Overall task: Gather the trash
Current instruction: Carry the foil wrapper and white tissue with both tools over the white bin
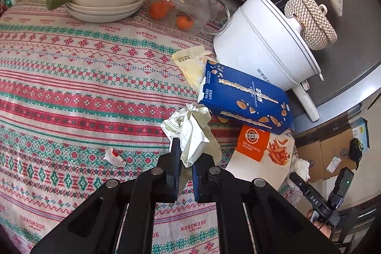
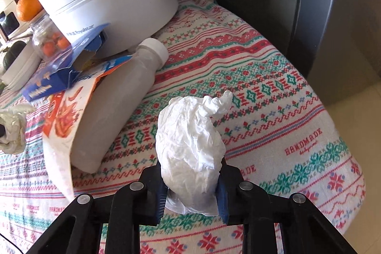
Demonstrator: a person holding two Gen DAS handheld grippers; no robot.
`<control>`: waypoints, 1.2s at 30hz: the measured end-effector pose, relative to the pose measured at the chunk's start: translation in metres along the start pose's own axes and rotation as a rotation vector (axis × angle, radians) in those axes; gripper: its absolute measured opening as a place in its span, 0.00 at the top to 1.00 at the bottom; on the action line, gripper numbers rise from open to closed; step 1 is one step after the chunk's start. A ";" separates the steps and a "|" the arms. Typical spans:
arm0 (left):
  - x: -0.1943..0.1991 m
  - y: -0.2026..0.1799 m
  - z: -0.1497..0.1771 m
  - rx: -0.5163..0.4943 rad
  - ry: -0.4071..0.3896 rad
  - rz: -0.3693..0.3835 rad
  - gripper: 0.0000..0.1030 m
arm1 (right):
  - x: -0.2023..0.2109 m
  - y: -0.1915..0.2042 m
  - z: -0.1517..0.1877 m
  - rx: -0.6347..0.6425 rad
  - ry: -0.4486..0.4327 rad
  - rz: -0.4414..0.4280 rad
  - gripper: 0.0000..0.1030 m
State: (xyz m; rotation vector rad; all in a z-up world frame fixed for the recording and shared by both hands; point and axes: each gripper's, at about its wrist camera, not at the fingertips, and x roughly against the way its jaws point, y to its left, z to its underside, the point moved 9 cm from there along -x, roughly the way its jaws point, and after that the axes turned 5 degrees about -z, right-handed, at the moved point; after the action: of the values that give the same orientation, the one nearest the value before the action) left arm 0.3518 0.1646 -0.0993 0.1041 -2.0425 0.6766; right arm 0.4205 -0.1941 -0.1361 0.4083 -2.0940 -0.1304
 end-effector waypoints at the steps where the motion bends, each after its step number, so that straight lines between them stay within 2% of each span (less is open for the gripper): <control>1: 0.004 0.001 0.002 -0.003 -0.006 0.000 0.92 | 0.002 0.002 0.001 -0.005 -0.002 -0.006 0.71; 14: 0.060 0.030 0.029 0.009 -0.041 0.054 0.92 | 0.058 0.053 0.024 0.047 -0.066 -0.096 0.71; 23: 0.110 0.031 0.055 -0.024 -0.110 0.098 0.92 | 0.093 0.088 0.054 0.101 -0.102 -0.120 0.70; 26: 0.120 0.031 0.069 -0.028 -0.117 0.097 0.92 | 0.108 0.096 0.065 0.126 -0.128 -0.101 0.70; 29: 0.123 0.021 0.087 -0.043 -0.102 0.109 0.92 | 0.124 0.099 0.076 0.137 -0.154 -0.075 0.70; 33: 0.128 -0.003 0.113 -0.133 -0.111 0.087 0.92 | 0.143 0.100 0.092 0.117 -0.171 -0.078 0.70; 36: 0.127 -0.024 0.140 -0.175 -0.071 0.116 0.92 | 0.159 0.100 0.103 0.094 -0.189 -0.093 0.70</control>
State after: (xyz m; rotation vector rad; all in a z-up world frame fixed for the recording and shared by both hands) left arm 0.1824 0.0986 -0.0411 -0.0936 -2.1791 0.5687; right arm 0.2335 -0.1611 -0.0365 0.5692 -2.2733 -0.1295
